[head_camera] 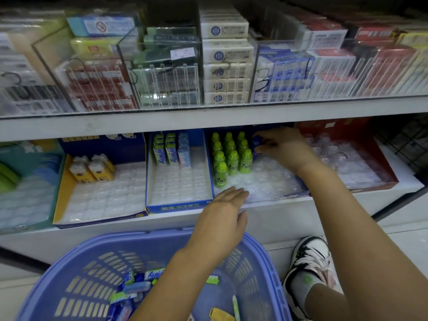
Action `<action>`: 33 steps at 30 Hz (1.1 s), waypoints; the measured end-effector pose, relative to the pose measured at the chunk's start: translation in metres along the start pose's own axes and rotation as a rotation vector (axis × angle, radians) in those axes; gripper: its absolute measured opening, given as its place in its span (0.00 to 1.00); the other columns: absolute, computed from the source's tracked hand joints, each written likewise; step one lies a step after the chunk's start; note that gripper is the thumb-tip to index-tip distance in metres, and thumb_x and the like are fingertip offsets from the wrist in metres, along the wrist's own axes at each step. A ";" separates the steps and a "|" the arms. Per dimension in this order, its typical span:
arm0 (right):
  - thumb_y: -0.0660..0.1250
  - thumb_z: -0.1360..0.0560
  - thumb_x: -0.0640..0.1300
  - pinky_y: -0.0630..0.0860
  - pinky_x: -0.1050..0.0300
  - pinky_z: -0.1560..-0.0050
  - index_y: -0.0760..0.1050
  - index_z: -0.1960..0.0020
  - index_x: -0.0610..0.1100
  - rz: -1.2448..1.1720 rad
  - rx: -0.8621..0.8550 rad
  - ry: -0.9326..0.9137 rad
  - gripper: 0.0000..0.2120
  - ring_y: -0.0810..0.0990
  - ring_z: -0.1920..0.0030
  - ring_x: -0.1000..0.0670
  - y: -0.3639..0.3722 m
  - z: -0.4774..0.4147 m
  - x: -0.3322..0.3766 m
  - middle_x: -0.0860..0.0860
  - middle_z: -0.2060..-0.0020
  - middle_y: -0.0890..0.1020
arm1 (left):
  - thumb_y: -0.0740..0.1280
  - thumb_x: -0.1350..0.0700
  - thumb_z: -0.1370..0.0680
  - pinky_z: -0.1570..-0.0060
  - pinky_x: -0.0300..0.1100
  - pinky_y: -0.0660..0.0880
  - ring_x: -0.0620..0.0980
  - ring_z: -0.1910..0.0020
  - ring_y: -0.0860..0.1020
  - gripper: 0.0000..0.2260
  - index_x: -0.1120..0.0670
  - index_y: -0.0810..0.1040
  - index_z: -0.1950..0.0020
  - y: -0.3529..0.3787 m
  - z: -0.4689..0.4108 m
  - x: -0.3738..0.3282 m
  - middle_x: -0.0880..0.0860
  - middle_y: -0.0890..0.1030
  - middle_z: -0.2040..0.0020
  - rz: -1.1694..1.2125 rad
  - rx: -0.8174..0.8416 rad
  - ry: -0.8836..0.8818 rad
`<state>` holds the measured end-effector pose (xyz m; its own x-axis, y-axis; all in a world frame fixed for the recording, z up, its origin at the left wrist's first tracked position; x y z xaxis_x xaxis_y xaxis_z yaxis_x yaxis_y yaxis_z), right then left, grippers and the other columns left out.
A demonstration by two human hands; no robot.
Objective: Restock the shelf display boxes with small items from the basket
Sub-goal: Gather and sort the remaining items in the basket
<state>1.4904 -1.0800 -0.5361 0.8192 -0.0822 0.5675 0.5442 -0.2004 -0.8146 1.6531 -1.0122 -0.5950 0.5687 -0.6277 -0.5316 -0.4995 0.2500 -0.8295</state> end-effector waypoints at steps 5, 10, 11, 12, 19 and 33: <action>0.70 0.27 0.41 0.64 0.71 0.55 0.77 0.38 0.43 0.154 0.068 -0.043 0.18 0.78 0.44 0.48 0.001 -0.008 -0.004 0.44 0.44 0.81 | 0.58 0.55 0.19 0.35 0.24 0.42 0.41 0.25 0.56 0.21 0.51 0.62 0.25 0.001 0.001 -0.002 0.46 0.63 0.25 -0.017 -0.011 0.014; 0.70 0.27 0.43 0.62 0.71 0.55 0.76 0.37 0.42 0.218 0.103 -0.055 0.18 0.77 0.41 0.47 0.011 -0.014 -0.007 0.44 0.41 0.79 | 0.58 0.55 0.19 0.34 0.25 0.42 0.41 0.25 0.56 0.22 0.51 0.62 0.25 0.003 0.001 0.000 0.46 0.63 0.25 -0.028 -0.011 0.024; 0.70 0.27 0.42 0.62 0.71 0.56 0.76 0.36 0.42 0.216 0.096 -0.049 0.19 0.77 0.41 0.47 0.011 -0.014 -0.009 0.43 0.41 0.80 | 0.58 0.55 0.19 0.34 0.25 0.43 0.42 0.25 0.56 0.22 0.51 0.62 0.25 0.004 0.001 0.000 0.46 0.63 0.25 -0.029 -0.005 0.022; 0.69 0.27 0.42 0.63 0.70 0.56 0.75 0.36 0.42 0.219 0.097 -0.044 0.20 0.77 0.41 0.46 0.012 -0.014 -0.009 0.43 0.41 0.80 | 0.59 0.55 0.19 0.33 0.26 0.44 0.42 0.25 0.56 0.22 0.51 0.62 0.25 0.004 0.001 0.000 0.47 0.63 0.25 -0.028 0.002 0.017; 0.67 0.25 0.43 0.70 0.56 0.38 0.69 0.30 0.43 0.362 0.207 0.018 0.23 0.75 0.39 0.43 0.002 0.003 0.016 0.41 0.39 0.77 | 0.61 0.56 0.20 0.30 0.32 0.52 0.45 0.26 0.60 0.22 0.54 0.64 0.26 -0.006 0.000 -0.004 0.50 0.64 0.25 -0.007 0.092 -0.024; 0.70 0.28 0.49 0.76 0.52 0.51 0.80 0.46 0.39 0.420 1.079 -0.099 0.15 0.81 0.49 0.43 0.222 0.203 0.087 0.42 0.51 0.83 | 0.66 0.58 0.25 0.45 0.45 0.73 0.55 0.42 0.77 0.13 0.58 0.79 0.41 0.073 0.197 0.147 0.57 0.79 0.41 -0.090 0.736 -0.517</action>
<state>1.7190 -0.9332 -0.6914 0.9563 0.1411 0.2559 0.0589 0.7647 -0.6417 1.8294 -0.9409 -0.7680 0.8971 -0.3023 -0.3223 0.0046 0.7358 -0.6772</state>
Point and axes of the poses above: each hand's wrist, its own z-axis away from the middle knuckle, its own y-axis out of the palm, x = y × z, the point moved 8 cm from there along -z, towards the middle knuckle
